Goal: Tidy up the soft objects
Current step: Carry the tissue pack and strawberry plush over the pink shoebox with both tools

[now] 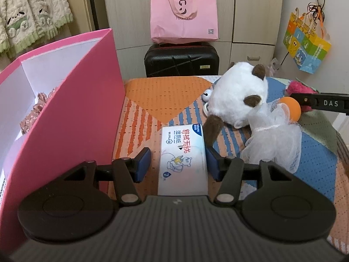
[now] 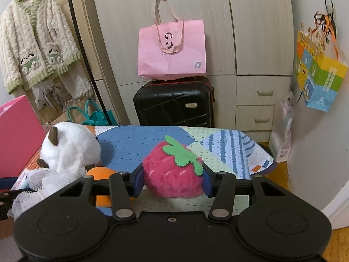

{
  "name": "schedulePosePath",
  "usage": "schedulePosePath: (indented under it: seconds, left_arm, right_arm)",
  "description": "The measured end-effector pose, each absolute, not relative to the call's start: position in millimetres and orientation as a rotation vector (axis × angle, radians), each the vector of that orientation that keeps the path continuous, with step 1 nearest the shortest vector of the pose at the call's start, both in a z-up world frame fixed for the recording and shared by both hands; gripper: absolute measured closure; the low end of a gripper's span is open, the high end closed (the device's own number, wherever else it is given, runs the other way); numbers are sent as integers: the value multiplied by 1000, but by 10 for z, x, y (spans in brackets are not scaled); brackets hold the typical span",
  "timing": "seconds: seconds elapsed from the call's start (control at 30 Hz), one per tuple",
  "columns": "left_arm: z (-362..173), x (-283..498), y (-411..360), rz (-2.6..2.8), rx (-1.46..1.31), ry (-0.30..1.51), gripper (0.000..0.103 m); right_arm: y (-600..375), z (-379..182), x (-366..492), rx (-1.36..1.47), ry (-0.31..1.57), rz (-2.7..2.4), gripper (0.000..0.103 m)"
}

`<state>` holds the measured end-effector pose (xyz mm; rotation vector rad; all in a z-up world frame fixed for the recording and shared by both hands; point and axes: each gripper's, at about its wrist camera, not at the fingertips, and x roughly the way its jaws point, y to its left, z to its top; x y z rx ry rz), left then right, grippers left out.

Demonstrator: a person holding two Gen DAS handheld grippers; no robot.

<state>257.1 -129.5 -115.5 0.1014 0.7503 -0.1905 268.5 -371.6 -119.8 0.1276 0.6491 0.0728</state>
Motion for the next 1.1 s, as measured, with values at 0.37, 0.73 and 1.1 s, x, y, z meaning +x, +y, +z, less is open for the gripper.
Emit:
schedulePosePath:
  seconds: [0.37,0.73,1.1]
  left_arm:
    - [-1171,2522,-1289,-208,50,740,64]
    - [-1111,2274,-1240,-225,44,744,64]
    - [-938,1973,-1081,-325,-8,756,65]
  right_arm:
    - [-3721,-1025,2445,90,591,65,48]
    - [-3536,-948,2073,76,578,99,48]
    - [-3276,-907,1653,71,590,146,48]
